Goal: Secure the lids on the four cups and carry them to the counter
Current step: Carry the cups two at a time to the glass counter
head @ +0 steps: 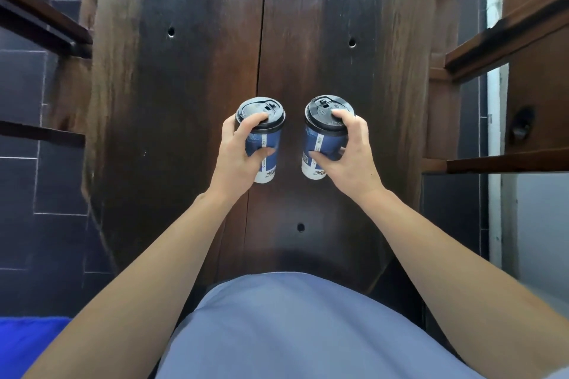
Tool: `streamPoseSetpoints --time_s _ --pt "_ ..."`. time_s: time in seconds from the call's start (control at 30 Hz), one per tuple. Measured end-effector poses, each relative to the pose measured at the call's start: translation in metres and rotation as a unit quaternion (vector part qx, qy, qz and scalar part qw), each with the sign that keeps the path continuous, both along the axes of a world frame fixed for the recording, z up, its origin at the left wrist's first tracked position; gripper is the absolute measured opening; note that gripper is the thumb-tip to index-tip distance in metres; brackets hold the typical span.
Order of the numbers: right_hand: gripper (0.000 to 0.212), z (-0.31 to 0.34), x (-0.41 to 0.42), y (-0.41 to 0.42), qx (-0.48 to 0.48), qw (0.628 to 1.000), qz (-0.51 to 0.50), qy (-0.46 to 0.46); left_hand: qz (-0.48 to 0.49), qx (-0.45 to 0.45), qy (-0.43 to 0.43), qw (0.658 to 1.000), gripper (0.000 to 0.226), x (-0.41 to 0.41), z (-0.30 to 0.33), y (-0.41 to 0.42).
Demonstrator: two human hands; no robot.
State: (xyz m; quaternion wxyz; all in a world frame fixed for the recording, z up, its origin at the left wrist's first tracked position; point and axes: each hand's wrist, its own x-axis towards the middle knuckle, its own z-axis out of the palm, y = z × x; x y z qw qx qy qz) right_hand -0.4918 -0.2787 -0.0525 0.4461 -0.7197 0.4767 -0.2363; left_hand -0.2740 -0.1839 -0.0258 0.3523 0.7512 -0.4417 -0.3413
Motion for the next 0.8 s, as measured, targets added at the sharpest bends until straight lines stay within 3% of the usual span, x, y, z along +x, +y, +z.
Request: streamPoseSetpoints --time_s 0.13,0.37,0.8 --pt "0.091 0.02 -0.009 0.015 -0.028 0.999 0.034 -0.026 0.016 -0.028 -0.019 0.999 0.064 -0.012 0.025 0.035" --pt "0.091 0.044 0.011 0.054 -0.047 0.988 0.13 -0.064 0.126 -0.068 -0.062 0.988 0.064 -0.009 0.063 0.122" --pt "0.088 0.076 0.158 0.212 -0.082 0.945 0.306 -0.08 0.344 -0.128 -0.07 0.928 0.078 0.071 0.074 0.346"
